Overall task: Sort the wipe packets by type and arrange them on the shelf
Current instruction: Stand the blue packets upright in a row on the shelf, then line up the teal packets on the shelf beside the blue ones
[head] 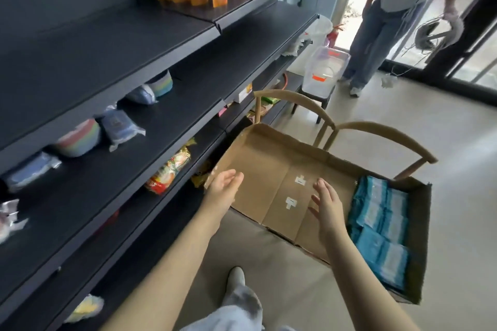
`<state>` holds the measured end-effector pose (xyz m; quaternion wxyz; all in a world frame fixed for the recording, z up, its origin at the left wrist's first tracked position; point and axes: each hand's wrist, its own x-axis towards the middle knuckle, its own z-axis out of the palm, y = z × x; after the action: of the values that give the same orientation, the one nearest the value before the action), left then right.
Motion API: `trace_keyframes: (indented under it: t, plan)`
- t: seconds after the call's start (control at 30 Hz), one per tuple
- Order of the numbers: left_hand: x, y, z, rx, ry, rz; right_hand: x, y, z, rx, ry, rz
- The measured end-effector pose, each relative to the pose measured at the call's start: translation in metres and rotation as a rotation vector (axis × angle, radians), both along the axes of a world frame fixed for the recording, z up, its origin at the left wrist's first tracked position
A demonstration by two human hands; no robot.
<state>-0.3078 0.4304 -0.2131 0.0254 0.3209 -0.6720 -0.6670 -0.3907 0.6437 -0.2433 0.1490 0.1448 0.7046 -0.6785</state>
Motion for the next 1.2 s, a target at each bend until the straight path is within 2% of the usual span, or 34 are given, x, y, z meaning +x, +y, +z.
trace_keyframes:
  t: [0.33,0.67,0.93,1.03,1.2]
  plan:
    - [-0.096,0.058,-0.092,0.063,-0.264,-0.231,-0.053,0.099,-0.098,0.117,-0.27,-0.34]
    - [-0.146,0.2,-0.196,0.092,-0.58,-0.544,-0.077,0.247,-0.18,0.218,-0.562,-0.445]
    - [-0.186,0.329,-0.276,0.153,-0.739,-0.422,-0.094,0.306,-0.258,0.272,-0.663,-0.339]
    - [-0.203,0.359,-0.299,0.14,-0.73,-0.438,-0.099,0.311,-0.273,0.387,-0.628,-0.345]
    - [-0.211,0.379,-0.329,0.004,-0.753,-0.416,-0.099,0.31,-0.291,0.54,-0.639,-0.244]
